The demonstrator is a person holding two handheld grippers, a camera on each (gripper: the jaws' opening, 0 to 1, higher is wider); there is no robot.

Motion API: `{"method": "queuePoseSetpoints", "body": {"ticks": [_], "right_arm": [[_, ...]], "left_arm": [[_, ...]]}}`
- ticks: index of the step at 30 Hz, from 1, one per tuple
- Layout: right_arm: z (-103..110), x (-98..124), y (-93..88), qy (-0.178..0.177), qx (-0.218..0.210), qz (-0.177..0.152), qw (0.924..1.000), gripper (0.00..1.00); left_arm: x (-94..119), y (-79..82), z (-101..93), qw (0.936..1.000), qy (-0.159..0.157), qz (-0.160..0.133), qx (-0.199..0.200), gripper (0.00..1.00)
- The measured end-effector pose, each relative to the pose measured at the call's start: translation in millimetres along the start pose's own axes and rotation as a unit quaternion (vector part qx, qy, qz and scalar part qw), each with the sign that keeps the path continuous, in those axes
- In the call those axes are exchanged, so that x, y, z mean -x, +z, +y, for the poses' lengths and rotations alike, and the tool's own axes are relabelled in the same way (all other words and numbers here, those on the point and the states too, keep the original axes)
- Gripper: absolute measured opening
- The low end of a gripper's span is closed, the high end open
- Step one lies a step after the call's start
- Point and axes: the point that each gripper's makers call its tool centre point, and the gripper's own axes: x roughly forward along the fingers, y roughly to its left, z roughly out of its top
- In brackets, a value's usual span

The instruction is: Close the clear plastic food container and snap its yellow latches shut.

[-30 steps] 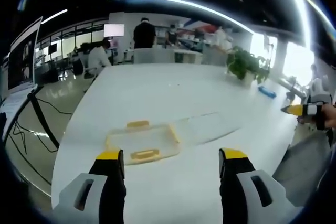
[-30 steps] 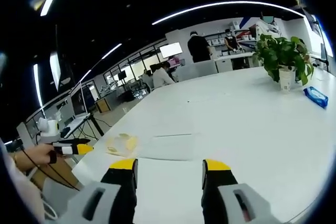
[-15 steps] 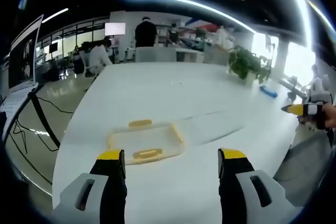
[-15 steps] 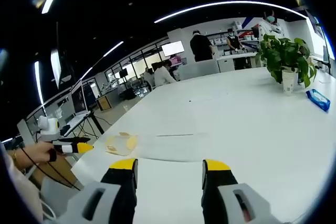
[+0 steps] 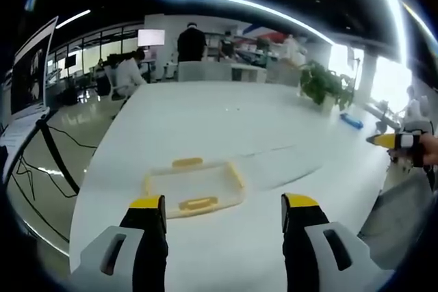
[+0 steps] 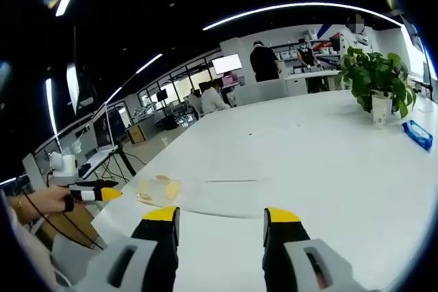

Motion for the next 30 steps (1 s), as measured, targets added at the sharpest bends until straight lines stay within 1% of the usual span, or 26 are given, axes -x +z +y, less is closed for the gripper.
{"method": "queuePoseSetpoints", "body": {"ticks": [3,8,10,12,15,20,25,30], "right_arm": [[2.2,-6.0,2.7,0.003,0.003,0.000,1.0000,0.47],[8.4,-16.3,9.0,0.007,0.007,-0.005,0.9999,0.47],[11.2,-22.5,11.5,0.012,0.007,-0.004,0.9999,0.47],[14.3,-28.5,16.2,0.015,0.008,-0.007,0.9998,0.47],[21.5,-36.5,25.2,0.023,0.013,-0.014,0.9995,0.47],[30.0,-49.4,35.9,0.035,0.015,-0.023,0.9990,0.47],[40.9,-64.7,47.3,0.049,0.022,-0.031,0.9981,0.47],[51.2,-81.0,53.0,0.060,0.032,-0.031,0.9972,0.46]], "left_arm": [[-2.3,1.2,2.3,1.0000,-0.004,0.002,-0.005,0.66],[-7.0,3.9,9.9,1.0000,-0.001,0.001,-0.004,0.65],[-10.5,3.9,11.9,1.0000,-0.003,0.002,-0.008,0.63],[-13.9,3.4,13.8,0.9998,-0.006,0.009,-0.016,0.62],[-14.6,10.1,16.5,0.9997,-0.006,0.006,-0.023,0.62],[-17.3,17.4,24.4,0.9997,-0.001,-0.003,-0.023,0.62],[-20.4,18.7,32.9,0.9997,0.005,-0.001,-0.025,0.61],[-22.1,21.8,41.1,0.9997,0.012,-0.003,-0.022,0.60]]}}
